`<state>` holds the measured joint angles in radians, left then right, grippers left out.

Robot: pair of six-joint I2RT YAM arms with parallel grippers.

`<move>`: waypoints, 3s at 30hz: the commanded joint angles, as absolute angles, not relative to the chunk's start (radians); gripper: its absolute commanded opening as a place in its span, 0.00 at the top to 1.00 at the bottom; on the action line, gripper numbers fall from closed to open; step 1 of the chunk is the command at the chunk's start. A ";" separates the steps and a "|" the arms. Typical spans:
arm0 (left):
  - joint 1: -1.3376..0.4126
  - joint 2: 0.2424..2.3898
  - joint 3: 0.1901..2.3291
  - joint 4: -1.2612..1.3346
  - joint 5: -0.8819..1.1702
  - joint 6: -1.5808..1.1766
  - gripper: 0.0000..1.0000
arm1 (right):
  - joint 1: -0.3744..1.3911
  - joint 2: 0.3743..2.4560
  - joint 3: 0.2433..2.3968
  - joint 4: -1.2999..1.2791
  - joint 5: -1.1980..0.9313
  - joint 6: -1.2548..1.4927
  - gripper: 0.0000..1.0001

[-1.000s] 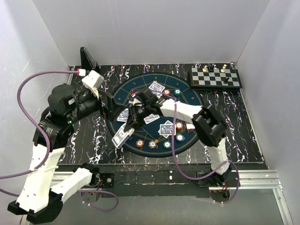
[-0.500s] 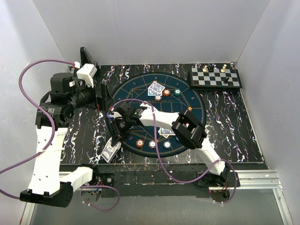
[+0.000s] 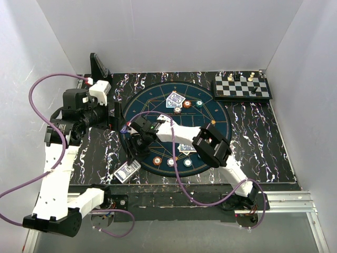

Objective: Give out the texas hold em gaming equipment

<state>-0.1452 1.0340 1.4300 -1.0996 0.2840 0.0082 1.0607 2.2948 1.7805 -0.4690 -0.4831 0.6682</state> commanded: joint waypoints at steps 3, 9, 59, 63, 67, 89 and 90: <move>-0.137 1.034 1.427 -1.101 0.232 0.054 0.02 | 1.057 2.244 1.787 -0.569 -0.339 0.601 0.30; -0.103 0.962 1.289 -0.950 0.201 0.095 0.02 | 1.049 2.085 1.750 -0.640 -0.224 0.555 0.17; 0.118 1.288 0.377 0.675 0.233 -0.055 0.02 | 0.051 1.226 0.403 0.641 0.637 0.227 0.08; 0.118 1.344 0.336 0.833 0.239 -0.060 0.02 | 0.051 1.284 0.397 0.690 0.591 0.207 0.08; 0.118 1.417 0.235 1.073 0.255 -0.058 0.02 | 0.048 1.307 0.385 0.735 0.536 0.183 0.07; 0.114 1.488 0.276 1.058 0.273 -0.037 0.02 | 0.011 1.336 0.239 1.041 0.235 0.106 0.05; 0.112 1.486 0.276 1.052 0.273 -0.037 0.02 | 0.011 1.333 0.238 1.040 0.235 0.104 0.05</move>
